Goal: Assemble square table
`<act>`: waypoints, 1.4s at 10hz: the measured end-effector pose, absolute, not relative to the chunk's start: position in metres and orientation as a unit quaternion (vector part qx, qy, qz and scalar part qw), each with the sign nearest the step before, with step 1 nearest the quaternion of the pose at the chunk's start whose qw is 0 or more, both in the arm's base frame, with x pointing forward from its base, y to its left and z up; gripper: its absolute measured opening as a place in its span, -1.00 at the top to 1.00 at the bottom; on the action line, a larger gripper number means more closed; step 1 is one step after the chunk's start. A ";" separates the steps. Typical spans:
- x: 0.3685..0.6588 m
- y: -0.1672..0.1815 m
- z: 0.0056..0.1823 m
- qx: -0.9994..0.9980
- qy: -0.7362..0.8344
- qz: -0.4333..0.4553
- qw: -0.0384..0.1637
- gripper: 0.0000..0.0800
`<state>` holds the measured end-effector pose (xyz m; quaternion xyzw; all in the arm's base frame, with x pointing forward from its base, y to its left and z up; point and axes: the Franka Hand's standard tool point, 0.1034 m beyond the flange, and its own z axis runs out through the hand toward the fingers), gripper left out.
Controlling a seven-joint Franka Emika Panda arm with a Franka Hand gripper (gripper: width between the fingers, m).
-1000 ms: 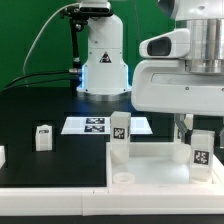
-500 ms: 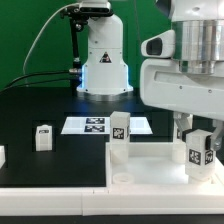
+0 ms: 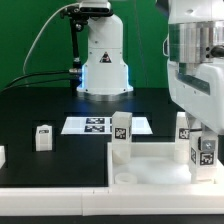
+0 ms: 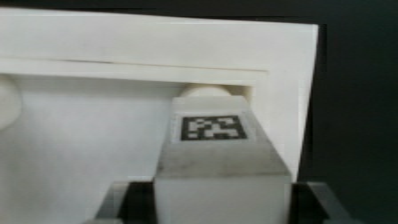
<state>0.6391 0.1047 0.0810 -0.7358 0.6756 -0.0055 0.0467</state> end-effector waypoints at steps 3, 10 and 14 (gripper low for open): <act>0.638 0.110 0.080 -0.869 0.494 -0.024 0.027 -0.45; 0.639 0.115 0.079 -0.978 0.206 -0.032 0.020 -0.62; 0.638 0.114 0.078 -0.960 0.279 -0.030 0.022 0.23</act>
Offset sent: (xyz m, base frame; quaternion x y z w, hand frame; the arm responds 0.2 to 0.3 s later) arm 0.0013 0.0398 -0.0055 0.0260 -0.0858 -0.4433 0.8919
